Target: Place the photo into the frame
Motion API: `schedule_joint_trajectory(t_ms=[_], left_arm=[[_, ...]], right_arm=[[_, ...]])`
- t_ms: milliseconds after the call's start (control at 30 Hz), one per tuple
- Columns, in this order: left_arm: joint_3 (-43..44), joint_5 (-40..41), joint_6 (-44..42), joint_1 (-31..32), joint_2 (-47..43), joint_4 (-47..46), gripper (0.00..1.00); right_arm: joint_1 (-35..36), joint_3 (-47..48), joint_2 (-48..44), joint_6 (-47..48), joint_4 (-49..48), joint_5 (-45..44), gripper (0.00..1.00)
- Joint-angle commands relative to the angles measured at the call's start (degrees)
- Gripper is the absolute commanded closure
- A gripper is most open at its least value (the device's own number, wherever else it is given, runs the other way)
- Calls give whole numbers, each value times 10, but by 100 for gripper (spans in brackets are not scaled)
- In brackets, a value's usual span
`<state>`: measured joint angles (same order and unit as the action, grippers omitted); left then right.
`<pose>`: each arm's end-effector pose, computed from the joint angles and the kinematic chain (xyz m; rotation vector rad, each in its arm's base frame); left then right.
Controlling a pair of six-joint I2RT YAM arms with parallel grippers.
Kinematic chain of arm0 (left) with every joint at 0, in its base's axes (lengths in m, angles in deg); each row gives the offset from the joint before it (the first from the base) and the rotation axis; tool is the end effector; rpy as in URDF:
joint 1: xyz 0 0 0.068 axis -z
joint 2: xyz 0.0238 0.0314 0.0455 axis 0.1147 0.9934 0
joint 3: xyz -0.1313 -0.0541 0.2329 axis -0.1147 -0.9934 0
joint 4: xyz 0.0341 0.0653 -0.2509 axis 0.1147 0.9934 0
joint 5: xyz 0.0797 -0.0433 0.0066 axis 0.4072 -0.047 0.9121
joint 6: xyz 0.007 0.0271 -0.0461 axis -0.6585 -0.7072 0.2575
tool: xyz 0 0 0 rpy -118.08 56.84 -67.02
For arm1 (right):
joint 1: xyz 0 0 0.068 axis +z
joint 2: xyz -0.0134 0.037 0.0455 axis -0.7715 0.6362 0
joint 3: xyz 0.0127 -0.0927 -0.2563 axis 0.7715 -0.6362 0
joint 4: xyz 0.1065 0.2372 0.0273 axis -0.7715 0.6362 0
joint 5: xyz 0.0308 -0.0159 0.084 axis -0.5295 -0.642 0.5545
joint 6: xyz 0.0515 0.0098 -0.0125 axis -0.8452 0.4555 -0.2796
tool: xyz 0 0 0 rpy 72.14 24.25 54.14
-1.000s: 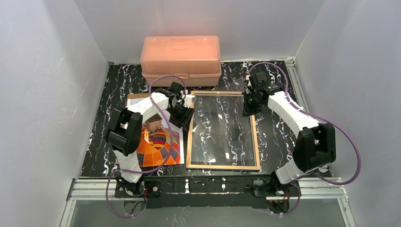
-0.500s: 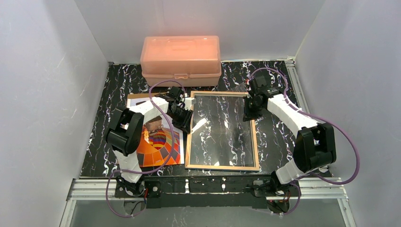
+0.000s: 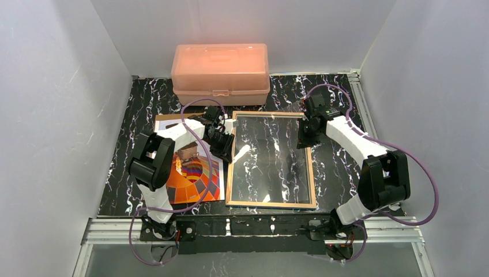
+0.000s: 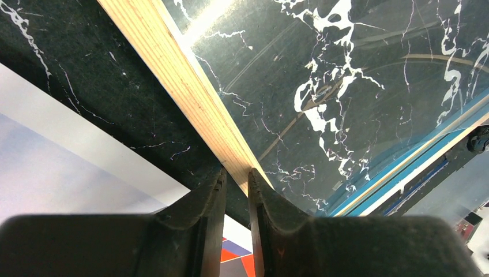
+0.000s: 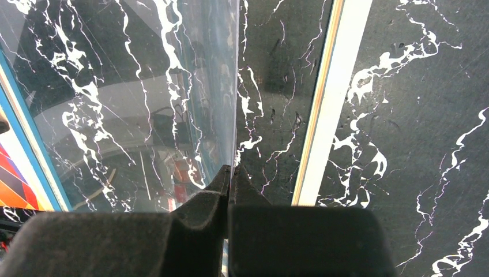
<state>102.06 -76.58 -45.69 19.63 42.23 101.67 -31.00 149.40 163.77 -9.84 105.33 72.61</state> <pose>0.3143 -0.1719 0.1691 0.6714 2.6763 -0.7529 0.2899 0.1041 0.2436 -0.0055 2.7047 0.2649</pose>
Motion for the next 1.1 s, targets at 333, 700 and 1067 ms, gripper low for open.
schedule_joint_trajectory(t_ms=[333, 700, 1067], left_arm=[[-20, 21, -16, 0, -15, 6, 83], [-27, 22, -12, 0, -25, 9, 86], [-41, 27, -21, 0, -29, 1, 88]], right_arm=[[1, -34, -25, -31, 23, 7, 99], [0, -33, -50, -50, 43, -6, 99], [-3, -14, -55, -73, 40, 87, 99]])
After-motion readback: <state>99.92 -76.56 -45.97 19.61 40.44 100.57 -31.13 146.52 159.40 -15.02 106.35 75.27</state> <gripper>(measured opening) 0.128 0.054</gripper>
